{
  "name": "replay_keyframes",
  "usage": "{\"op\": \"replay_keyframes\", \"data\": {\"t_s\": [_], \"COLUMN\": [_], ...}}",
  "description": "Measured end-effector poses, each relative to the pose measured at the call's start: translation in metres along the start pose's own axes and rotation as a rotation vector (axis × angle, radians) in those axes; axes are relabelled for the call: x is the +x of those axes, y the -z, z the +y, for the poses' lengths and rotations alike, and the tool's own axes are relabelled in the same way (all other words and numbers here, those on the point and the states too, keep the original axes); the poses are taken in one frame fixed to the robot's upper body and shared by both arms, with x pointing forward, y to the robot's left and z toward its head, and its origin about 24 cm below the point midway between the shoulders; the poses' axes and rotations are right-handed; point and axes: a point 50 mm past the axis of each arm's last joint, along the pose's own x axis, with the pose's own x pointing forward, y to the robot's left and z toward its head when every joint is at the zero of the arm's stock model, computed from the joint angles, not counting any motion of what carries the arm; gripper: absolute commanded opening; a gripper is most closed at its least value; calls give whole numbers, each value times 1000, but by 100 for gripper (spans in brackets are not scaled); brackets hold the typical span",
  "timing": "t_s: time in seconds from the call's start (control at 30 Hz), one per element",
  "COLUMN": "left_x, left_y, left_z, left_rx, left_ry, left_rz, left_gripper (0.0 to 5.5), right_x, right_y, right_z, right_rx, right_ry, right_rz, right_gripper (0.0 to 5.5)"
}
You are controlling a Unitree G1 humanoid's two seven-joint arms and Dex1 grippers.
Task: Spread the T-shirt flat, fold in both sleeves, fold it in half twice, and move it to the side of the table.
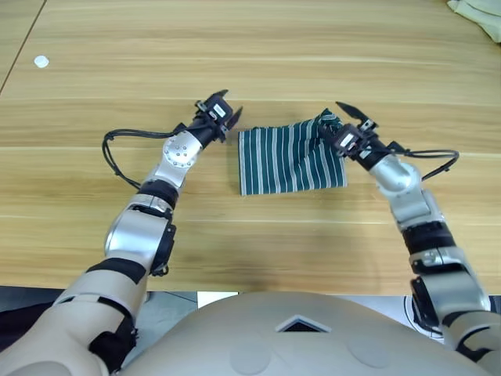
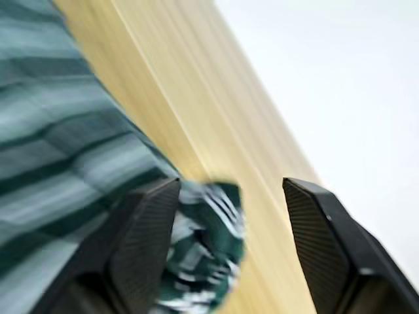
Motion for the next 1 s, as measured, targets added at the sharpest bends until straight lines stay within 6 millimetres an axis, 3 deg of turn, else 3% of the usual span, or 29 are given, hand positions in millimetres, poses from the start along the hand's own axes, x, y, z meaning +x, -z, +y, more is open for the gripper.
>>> {"op": "replay_keyframes", "data": {"t_s": [0.1, 0.2, 0.33, 0.5, 0.63, 0.83, 1.0], "left_x": [0, 1, -4, 3, 13, 29, 36], "left_y": [-20, -44, -49, -54, -64, -65, -50], "left_z": [10, -22, -57, -82, -81, -86, -85], "left_rx": [114, 167, 222, 270, 305, 353, 374], "left_ry": [-33, 92, 284, 397, 378, 378, 380], "left_rz": [-160, -338, -400, -396, -416, -326, -159], "left_gripper": [249, 249, 249, 249, 249, 249, 249], "right_x": [-24, -40, -57, -51, -38, -36, -41], "right_y": [-19, -20, -11, 20, 26, 23, 15], "right_z": [11, 7, 23, 23, 26, 34, 40], "right_rx": [-48, -86, -87, -108, -132, -152, -158], "right_ry": [-43, -56, -151, -173, -196, -238, -269], "right_rz": [-31, 6, 73, 205, 187, 147, 112], "right_gripper": [287, 287, 287, 287, 287, 287, 287]}}
